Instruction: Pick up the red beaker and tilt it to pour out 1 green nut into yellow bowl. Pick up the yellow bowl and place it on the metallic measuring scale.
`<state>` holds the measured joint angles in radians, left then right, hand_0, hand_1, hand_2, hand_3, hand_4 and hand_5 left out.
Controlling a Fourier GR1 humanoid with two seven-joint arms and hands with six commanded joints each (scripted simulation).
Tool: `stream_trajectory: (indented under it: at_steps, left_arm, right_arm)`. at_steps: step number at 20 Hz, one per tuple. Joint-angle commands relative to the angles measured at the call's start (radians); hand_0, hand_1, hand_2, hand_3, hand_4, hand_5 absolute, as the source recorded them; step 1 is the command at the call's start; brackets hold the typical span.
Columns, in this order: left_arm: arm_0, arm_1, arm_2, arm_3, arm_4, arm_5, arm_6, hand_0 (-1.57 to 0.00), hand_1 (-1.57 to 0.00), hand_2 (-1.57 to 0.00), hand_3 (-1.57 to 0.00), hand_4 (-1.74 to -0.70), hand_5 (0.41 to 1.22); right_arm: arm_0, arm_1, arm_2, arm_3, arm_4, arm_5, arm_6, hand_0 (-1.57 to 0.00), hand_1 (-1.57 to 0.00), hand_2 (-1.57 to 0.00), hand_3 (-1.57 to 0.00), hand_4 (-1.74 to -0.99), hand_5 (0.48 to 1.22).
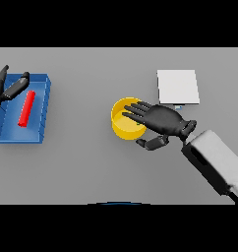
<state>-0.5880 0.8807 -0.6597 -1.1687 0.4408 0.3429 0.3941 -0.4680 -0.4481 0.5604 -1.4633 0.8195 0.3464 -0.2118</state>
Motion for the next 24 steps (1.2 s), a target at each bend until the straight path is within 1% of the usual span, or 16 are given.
stream_trajectory:
  at_steps: [1, 2, 3, 6, 7, 8, 10, 12, 15, 17, 19, 20, 21, 22, 23, 24]
  left_arm:
    - [0.001, 0.002, 0.005, 0.003, 0.006, -0.004, 0.001, 0.00, 0.00, 0.00, 0.00, -0.72, 0.687]
    - [0.012, 0.007, 0.006, -0.010, 0.007, 0.003, -0.009, 0.00, 0.00, 0.00, 0.00, -0.72, 0.688]
    - [0.008, 0.015, 0.008, -0.005, 0.006, -0.005, -0.006, 0.00, 0.00, 0.00, 0.00, -0.72, 0.687]
    - [0.018, 0.015, 0.018, 0.001, 0.021, -0.011, -0.017, 0.00, 0.00, 0.00, 0.00, -0.72, 0.686]
    - [0.021, 0.020, 0.020, -0.001, 0.023, -0.014, -0.019, 0.00, 0.00, 0.00, 0.00, -0.72, 0.688]
    - [0.022, 0.018, 0.024, 0.000, 0.025, -0.013, -0.032, 0.00, 0.00, 0.00, 0.00, -0.72, 0.687]
    - [0.013, 0.018, 0.026, 0.003, 0.027, -0.013, -0.019, 0.00, 0.00, 0.00, 0.00, -0.72, 0.688]
    - [0.017, 0.016, 0.022, 0.008, 0.021, -0.012, -0.021, 0.00, 0.00, 0.00, 0.00, -0.72, 0.682]
    - [0.024, 0.019, 0.021, 0.003, 0.019, -0.009, -0.031, 0.00, 0.00, 0.00, 0.00, -0.72, 0.688]
    - [0.031, 0.028, 0.029, -0.013, 0.032, -0.012, -0.039, 0.00, 0.00, 0.00, 0.00, -0.72, 0.686]
    - [0.033, 0.035, 0.030, -0.018, 0.032, -0.009, -0.033, 0.00, 0.00, 0.00, 0.00, -0.71, 0.686]
    - [0.035, 0.035, 0.030, -0.019, 0.032, -0.009, -0.037, 0.00, 0.00, 0.00, 0.00, -0.71, 0.689]
    - [0.034, 0.028, 0.028, -0.015, 0.032, -0.013, -0.039, 0.00, 0.00, 0.00, 0.00, -0.71, 0.691]
    - [0.027, 0.025, 0.031, -0.009, 0.035, -0.014, -0.036, 0.00, 0.00, 0.00, 0.00, -0.72, 0.692]
    - [0.038, 0.029, 0.033, -0.012, 0.036, -0.013, -0.046, 0.00, 0.00, 0.00, 0.00, -0.72, 0.692]
    - [0.032, 0.026, 0.032, -0.004, 0.033, -0.015, -0.043, 0.00, 0.00, 0.00, 0.00, -0.72, 0.692]
  right_arm:
    - [-0.028, 0.004, 0.017, 0.026, 0.008, 0.015, -0.013, 0.00, 0.00, 0.00, 0.00, -1.215, 0.704]
    - [-0.041, -0.006, 0.036, 0.051, 0.023, 0.031, -0.031, 0.00, 0.00, 0.00, 0.00, -1.219, 0.705]
    - [-0.055, 0.011, 0.056, 0.070, 0.038, 0.044, -0.011, 0.00, 0.00, 0.00, 0.00, -1.223, 0.705]
    - [-0.100, 0.023, 0.102, 0.116, 0.077, 0.070, -0.006, 0.00, 0.00, 0.00, 0.00, -1.226, 0.702]
    - [-0.118, 0.038, 0.110, 0.146, 0.082, 0.080, 0.007, 0.00, 0.00, 0.00, 0.00, -1.231, 0.703]
    - [-0.127, 0.045, 0.124, 0.164, 0.092, 0.085, 0.005, 0.00, 0.00, 0.00, 0.00, -1.239, 0.705]
    - [-0.157, 0.041, 0.144, 0.206, 0.111, 0.096, -0.006, 0.00, 0.00, 0.00, 0.00, -1.259, 0.714]
    - [-0.185, 0.049, 0.158, 0.223, 0.115, 0.121, -0.012, 0.00, 0.00, 0.00, 0.00, -1.270, 0.727]
    - [-0.194, 0.072, 0.173, 0.259, 0.119, 0.138, 0.002, 0.00, 0.00, 0.00, 0.00, -1.290, 0.746]
    - [-0.212, 0.088, 0.155, 0.295, 0.107, 0.133, 0.012, 0.00, 0.00, 0.00, 0.00, -1.305, 0.763]
    - [-0.211, 0.100, 0.150, 0.296, 0.095, 0.157, 0.027, 0.00, -0.02, -0.02, -0.04, -1.336, 0.810]
    - [-0.213, 0.104, 0.149, 0.298, 0.094, 0.165, 0.030, -0.11, -0.10, -0.09, -0.10, -1.360, 0.842]
    - [-0.202, 0.097, 0.154, 0.299, 0.100, 0.158, 0.027, -0.29, -0.24, -0.18, -0.17, -1.387, 0.873]
    - [-0.204, 0.098, 0.164, 0.298, 0.111, 0.156, 0.022, -0.54, -0.47, -0.31, -0.26, -1.420, 0.943]
    - [-0.209, 0.097, 0.167, 0.292, 0.111, 0.166, 0.011, -0.75, -0.69, -0.48, -0.35, -1.454, 0.999]
    - [-0.207, 0.095, 0.163, 0.292, 0.107, 0.162, 0.005, -0.91, -0.87, -0.69, -0.46, -1.512, 1.043]
